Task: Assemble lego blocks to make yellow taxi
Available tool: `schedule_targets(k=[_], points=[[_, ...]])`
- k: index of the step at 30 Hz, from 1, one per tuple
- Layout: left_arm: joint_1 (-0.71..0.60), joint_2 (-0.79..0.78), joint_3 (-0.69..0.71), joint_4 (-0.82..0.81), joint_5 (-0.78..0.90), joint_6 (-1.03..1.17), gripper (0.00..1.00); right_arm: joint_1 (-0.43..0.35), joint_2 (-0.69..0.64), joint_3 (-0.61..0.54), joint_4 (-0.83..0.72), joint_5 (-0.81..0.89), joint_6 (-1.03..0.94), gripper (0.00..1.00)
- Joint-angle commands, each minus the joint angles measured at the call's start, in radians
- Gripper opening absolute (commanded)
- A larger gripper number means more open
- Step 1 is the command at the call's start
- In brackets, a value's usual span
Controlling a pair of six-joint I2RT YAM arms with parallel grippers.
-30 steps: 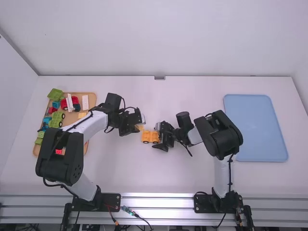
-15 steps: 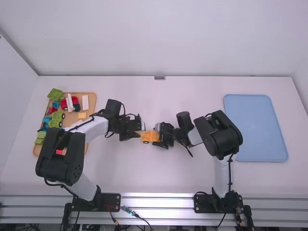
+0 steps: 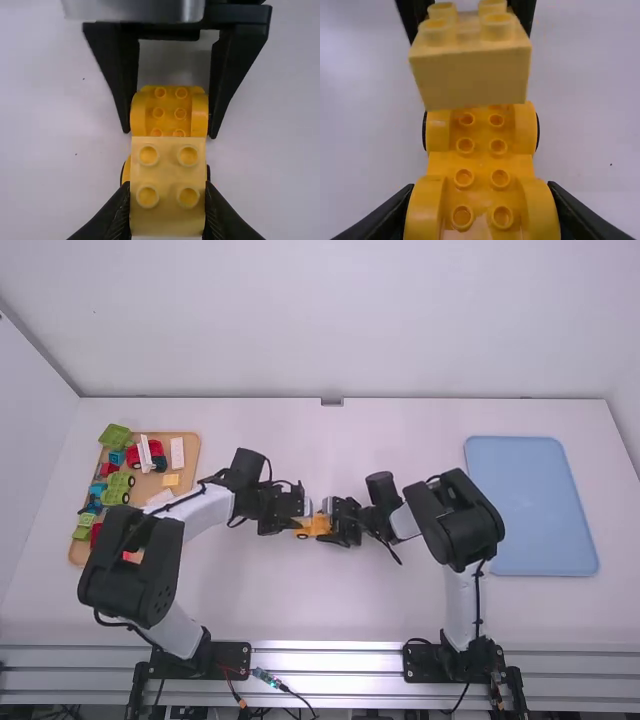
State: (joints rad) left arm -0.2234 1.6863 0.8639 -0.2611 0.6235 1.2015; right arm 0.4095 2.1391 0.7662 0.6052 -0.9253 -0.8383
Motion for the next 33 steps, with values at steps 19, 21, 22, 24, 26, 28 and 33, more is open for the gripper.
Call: schedule_targets(k=[19,21,22,24,26,28,33], points=[[-0.018,0.037,-0.014,0.075,-0.014,-0.047,0.02,-0.056,0.014,-0.013,-0.064,0.009,-0.087,0.46],[-0.020,0.049,-0.007,0.079,-0.014,-0.052,0.01,-0.055,0.014,-0.014,-0.064,0.008,-0.087,0.46],[-0.018,0.051,-0.005,0.077,-0.014,-0.052,0.01,-0.057,0.014,-0.014,-0.064,0.008,-0.087,0.46],[-0.019,0.051,-0.004,0.076,-0.013,-0.052,0.01,-0.058,0.014,-0.014,-0.064,0.008,-0.087,0.47],[-0.019,0.051,-0.005,0.079,-0.011,-0.052,0.01,-0.057,0.014,-0.013,-0.064,0.008,-0.087,0.47],[-0.019,0.051,-0.005,0.077,-0.014,-0.052,0.01,-0.057,0.014,-0.013,-0.063,0.006,-0.087,0.47],[-0.037,0.051,-0.005,0.069,-0.025,-0.053,0.01,-0.056,0.014,-0.013,-0.061,0.007,-0.087,0.50]])
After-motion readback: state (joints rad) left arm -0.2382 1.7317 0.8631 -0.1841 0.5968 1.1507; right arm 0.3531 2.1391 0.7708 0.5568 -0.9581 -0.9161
